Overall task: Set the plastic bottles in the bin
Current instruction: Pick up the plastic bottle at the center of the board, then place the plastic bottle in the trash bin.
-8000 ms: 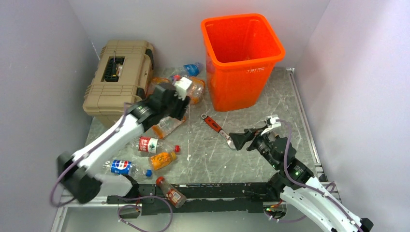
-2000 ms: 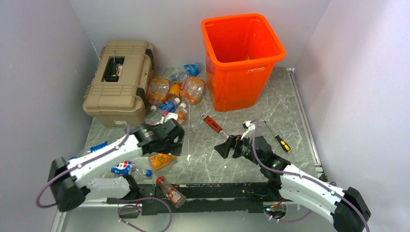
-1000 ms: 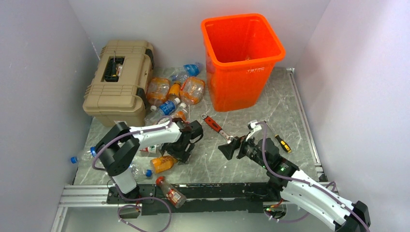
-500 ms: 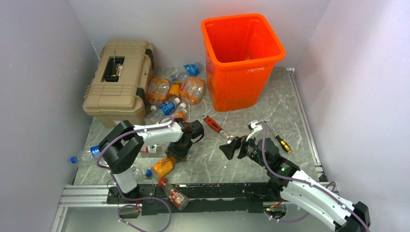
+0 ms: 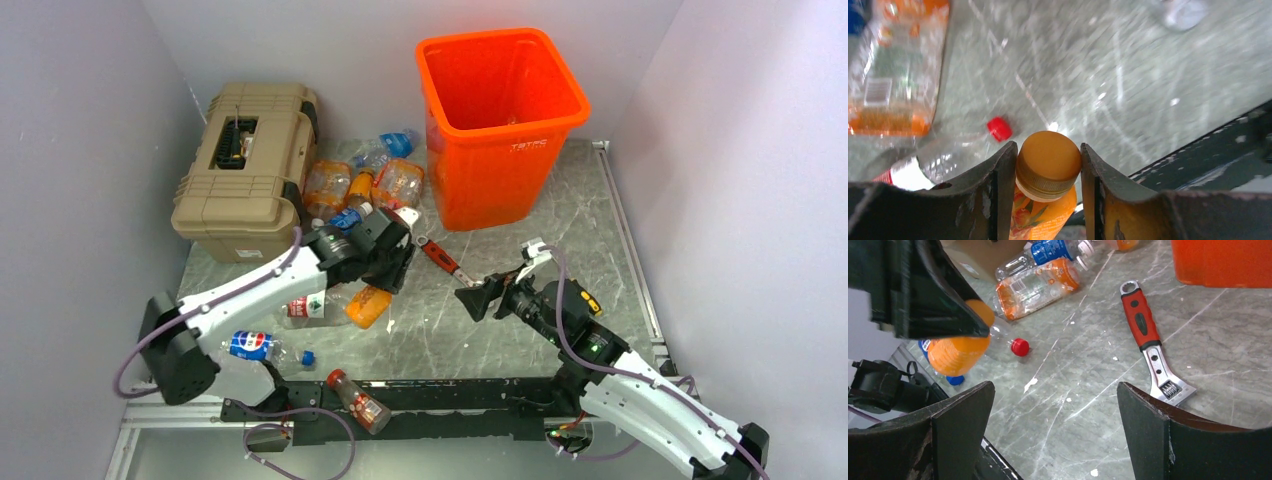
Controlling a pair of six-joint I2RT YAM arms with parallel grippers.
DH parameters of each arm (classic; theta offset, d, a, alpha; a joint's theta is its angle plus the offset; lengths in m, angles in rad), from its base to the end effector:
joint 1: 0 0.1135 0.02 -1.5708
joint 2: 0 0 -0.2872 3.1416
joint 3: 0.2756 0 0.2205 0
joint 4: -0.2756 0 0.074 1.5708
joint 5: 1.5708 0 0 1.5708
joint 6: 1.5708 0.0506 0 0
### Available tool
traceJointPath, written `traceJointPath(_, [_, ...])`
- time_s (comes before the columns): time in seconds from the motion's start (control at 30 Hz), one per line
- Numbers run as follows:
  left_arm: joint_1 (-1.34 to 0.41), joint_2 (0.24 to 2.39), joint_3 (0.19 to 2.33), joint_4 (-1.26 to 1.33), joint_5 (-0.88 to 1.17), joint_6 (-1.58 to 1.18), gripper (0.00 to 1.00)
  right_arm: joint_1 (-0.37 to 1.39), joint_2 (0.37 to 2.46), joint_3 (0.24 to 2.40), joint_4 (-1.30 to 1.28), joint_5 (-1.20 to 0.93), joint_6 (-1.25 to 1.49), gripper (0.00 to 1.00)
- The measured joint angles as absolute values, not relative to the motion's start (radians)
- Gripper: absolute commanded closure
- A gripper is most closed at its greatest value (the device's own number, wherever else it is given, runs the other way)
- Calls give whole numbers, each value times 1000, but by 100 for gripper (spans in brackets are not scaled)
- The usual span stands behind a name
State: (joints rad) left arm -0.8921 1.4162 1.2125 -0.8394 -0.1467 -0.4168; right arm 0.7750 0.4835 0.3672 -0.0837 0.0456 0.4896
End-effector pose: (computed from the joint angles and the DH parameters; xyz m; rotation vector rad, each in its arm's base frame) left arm 0.1678 -0.1963 0.3059 0.5667 2.5607 -0.2783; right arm 0.0770 0.0722 0.2572 -0.2295 1.8409 0.8622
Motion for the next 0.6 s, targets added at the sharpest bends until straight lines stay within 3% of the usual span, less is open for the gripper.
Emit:
traceJointPath(0.2, [-848, 1247, 1212, -607, -61, -348, 100, 775, 480, 369, 1, -22, 503, 1])
traceJointPath(0.43, [-466, 1080, 1140, -165, 288, -446, 100, 775, 566, 516, 53, -98, 493, 0])
traceJointPath(0.6, [-437, 1045, 999, 195, 480, -567, 100, 775, 608, 546, 139, -134, 489, 0])
